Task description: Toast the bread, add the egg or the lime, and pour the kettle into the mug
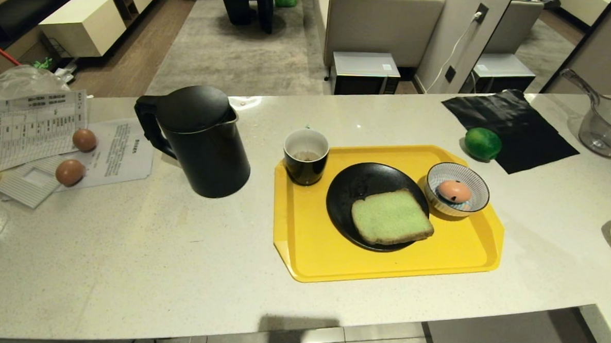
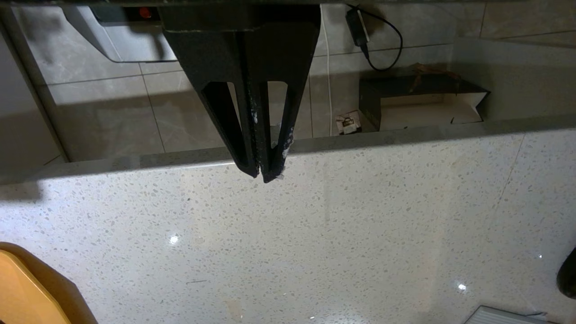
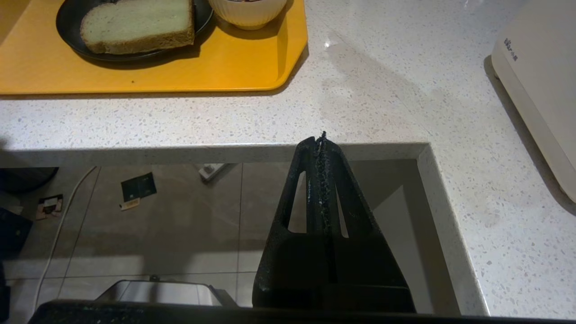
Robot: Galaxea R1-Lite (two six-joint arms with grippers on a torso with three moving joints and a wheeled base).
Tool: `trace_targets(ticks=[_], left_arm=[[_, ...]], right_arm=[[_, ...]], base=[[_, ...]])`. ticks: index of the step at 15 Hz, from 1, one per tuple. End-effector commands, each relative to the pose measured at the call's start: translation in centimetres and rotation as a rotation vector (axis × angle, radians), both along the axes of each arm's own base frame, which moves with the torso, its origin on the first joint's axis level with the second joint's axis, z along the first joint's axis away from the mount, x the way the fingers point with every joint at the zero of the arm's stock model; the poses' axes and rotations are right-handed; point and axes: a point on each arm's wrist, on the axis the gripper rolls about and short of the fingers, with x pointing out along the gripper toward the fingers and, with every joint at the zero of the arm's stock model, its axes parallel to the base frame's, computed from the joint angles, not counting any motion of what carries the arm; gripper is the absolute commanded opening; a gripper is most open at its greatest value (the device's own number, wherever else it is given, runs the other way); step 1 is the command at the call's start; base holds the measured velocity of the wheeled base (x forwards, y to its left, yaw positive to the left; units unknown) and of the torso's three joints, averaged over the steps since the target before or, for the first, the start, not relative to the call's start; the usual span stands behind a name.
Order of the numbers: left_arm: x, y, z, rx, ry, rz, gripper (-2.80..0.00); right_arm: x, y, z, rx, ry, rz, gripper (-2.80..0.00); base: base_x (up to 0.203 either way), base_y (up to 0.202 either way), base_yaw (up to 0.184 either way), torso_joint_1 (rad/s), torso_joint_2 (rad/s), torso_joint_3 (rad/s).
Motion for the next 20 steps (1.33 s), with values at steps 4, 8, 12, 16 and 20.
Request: trace_targets(ticks=[4, 8, 12, 16, 20], left_arm=[[0.0, 0.0, 0.0, 0.0, -0.001, 0.0, -2.8], [0.0, 0.0, 0.0, 0.0, -0.001, 0.0, -2.8], [0.0, 0.0, 0.0, 0.0, -0.001, 0.0, -2.8], [0.0, 0.0, 0.0, 0.0, -0.001, 0.0, -2.8], [0.0, 0.0, 0.0, 0.0, -0.001, 0.0, -2.8]], right_arm=[[0.2, 0.0, -0.8, -0.013, 0.03, 0.004, -2.8], [-0.5, 0.1, 3.0, 0.006, 0.02, 0.039, -2.8], [2.9, 0.4, 10.7, 0.17, 0.249, 0.176, -2.8], [9.8, 0.9, 14.1, 0.278, 0.512, 0.317, -2.8], [16.9, 1.5, 14.2, 0.363, 0.722, 0.385, -2.8]], base=[[0.0, 0.0, 0.0, 0.0, 0.0, 0.0], [0.0, 0.0, 0.0, 0.0, 0.0, 0.0], [0.0, 0.0, 0.0, 0.0, 0.0, 0.0], [0.0, 0.0, 0.0, 0.0, 0.0, 0.0], [0.0, 0.0, 0.0, 0.0, 0.0, 0.0]])
